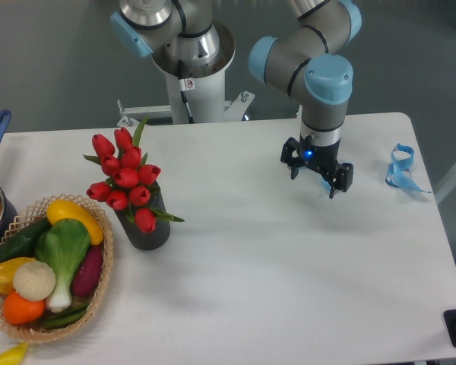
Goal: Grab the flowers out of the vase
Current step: 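Move the open gripper toward the red tulip bouquet in the vase, then lower the open gripper around the tulip stems above the vase rim, then close the gripper on the tulip stems, then lift the tulip bouquet up out of the grey vase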
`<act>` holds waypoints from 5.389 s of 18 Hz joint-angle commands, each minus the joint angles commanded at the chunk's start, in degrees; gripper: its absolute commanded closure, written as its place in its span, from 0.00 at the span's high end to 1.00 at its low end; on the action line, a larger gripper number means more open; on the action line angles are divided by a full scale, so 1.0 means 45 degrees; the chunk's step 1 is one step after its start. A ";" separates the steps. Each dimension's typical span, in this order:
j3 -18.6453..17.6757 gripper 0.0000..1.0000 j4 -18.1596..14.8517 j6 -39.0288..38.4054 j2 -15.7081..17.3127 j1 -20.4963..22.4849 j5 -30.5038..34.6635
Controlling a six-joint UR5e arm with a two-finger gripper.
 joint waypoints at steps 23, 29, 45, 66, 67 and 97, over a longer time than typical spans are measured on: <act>-0.1152 1.00 0.0176 -0.0410 0.0800 -0.0605 -0.9861; -0.1368 1.00 0.0176 -0.0333 0.0684 -0.1094 -1.2337; -0.3397 1.00 0.0176 -0.0254 0.2929 -0.0918 -1.3633; -0.2833 0.99 0.0449 -0.0020 0.1485 -0.2851 -1.4199; -0.2813 0.86 0.0430 -0.0039 0.1426 -0.2871 -1.4219; -0.1915 0.00 0.0430 -0.3456 0.3066 -0.2305 -1.6034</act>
